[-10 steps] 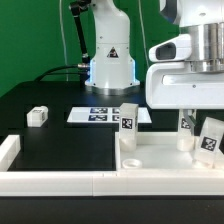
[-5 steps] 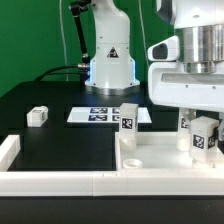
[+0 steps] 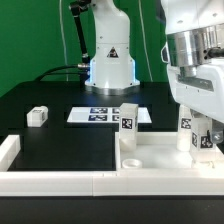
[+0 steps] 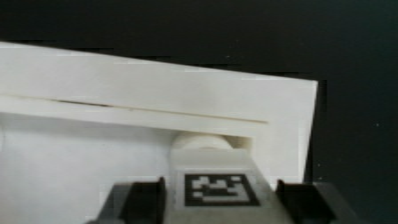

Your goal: Assemble square table

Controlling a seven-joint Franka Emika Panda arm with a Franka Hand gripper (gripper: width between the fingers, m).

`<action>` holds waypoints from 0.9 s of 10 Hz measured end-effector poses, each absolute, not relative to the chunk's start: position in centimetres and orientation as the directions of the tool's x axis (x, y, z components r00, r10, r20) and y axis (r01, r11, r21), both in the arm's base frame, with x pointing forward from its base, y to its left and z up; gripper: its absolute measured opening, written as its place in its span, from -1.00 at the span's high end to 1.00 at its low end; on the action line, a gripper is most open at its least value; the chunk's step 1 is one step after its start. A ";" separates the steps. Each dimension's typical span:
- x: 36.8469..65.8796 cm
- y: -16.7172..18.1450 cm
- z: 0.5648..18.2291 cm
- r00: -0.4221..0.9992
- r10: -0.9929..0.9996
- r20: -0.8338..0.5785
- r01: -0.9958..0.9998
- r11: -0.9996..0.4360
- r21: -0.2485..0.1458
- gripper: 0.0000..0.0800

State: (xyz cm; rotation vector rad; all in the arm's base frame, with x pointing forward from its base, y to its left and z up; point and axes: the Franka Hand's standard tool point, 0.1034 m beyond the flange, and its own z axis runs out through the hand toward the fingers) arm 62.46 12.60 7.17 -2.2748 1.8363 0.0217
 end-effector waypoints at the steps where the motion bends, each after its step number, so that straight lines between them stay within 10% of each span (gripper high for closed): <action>1: 62.4 12.8 7.1 0.339 -0.933 -0.119 -0.932 -0.317 -0.175 0.05; 3: 62.5 12.9 7.5 0.667 -0.745 -0.009 -0.734 -0.655 -0.176 -0.52; 7: 62.5 12.5 7.3 0.865 -0.496 0.069 -0.481 -0.861 -0.164 -0.62; 9: 63.2 12.3 7.8 0.988 -0.049 0.144 -0.040 -0.997 -0.063 -0.62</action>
Offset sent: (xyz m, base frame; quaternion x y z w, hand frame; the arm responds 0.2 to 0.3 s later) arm -0.0193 -0.0071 0.0015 0.0149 0.0555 -0.1967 0.9788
